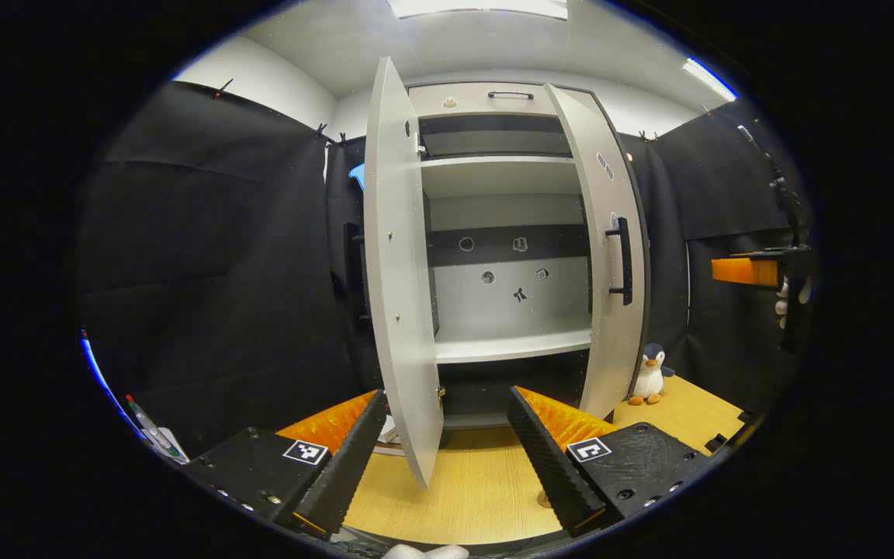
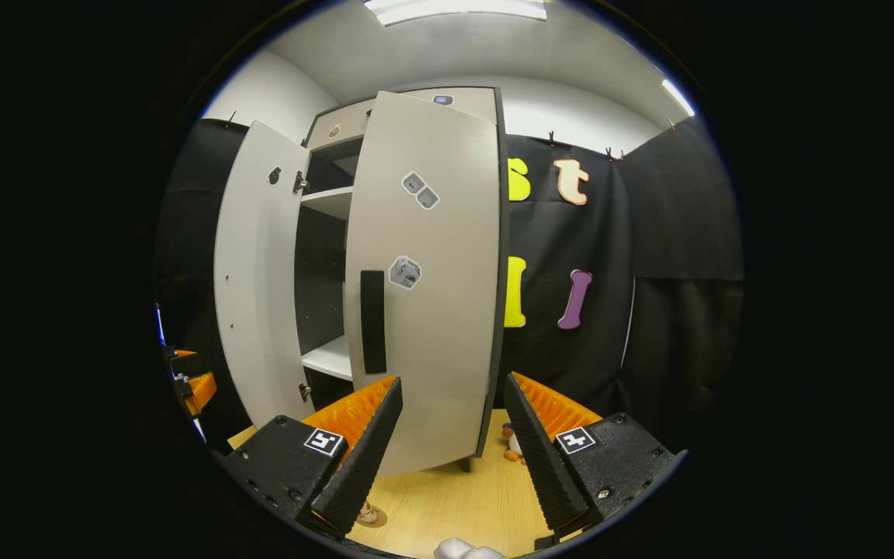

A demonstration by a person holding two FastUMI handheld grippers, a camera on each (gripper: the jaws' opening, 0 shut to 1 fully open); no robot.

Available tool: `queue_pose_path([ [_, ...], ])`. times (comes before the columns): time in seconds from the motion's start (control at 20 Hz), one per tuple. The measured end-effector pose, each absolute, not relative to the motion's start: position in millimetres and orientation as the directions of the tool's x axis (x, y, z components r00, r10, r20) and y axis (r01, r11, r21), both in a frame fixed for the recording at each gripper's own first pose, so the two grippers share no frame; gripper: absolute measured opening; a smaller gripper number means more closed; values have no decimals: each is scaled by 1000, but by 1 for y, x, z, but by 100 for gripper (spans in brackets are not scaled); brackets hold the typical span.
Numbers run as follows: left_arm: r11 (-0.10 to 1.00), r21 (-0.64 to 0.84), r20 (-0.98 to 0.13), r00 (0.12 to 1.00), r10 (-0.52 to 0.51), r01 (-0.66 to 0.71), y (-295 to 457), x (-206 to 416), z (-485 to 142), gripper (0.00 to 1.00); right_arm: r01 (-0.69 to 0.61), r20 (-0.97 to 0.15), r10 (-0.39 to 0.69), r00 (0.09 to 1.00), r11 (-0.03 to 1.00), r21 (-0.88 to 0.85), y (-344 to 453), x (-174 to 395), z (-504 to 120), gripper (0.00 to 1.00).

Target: Grasp the bottle in the cabinet with the left hand and place it on the coaster, then close the right door with the right hand and the left door with the left hand.

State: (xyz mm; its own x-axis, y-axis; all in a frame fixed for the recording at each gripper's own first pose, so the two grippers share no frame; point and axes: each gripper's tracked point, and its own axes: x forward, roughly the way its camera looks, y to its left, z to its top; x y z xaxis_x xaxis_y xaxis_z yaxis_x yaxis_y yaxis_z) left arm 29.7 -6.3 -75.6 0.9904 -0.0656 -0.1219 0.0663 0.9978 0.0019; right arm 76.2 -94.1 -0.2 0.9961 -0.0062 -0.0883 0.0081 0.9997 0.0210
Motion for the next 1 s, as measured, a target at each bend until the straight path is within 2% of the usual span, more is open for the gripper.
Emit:
queue_pose_path([
  [0.25, 998, 5, -111, 992, -62, 63, 40, 50, -67, 96, 75, -152, -67, 986, 996, 44, -91, 39, -33, 82],
  [0.55, 998, -6, -59, 997, 58, -58, 128, 106, -35, 96, 125, -209, -110, 972, 990, 58, -85, 0, -59, 82],
  [0.8, 990, 33, -27, 990, 138, -137, 164, 155, -17, 96, 129, -224, -111, 968, 990, 66, -84, -12, -64, 82],
  [1.0, 998, 8, -42, 997, 70, -70, 155, 176, -11, 96, 118, -239, -101, 966, 991, 59, -89, -15, -65, 82],
])
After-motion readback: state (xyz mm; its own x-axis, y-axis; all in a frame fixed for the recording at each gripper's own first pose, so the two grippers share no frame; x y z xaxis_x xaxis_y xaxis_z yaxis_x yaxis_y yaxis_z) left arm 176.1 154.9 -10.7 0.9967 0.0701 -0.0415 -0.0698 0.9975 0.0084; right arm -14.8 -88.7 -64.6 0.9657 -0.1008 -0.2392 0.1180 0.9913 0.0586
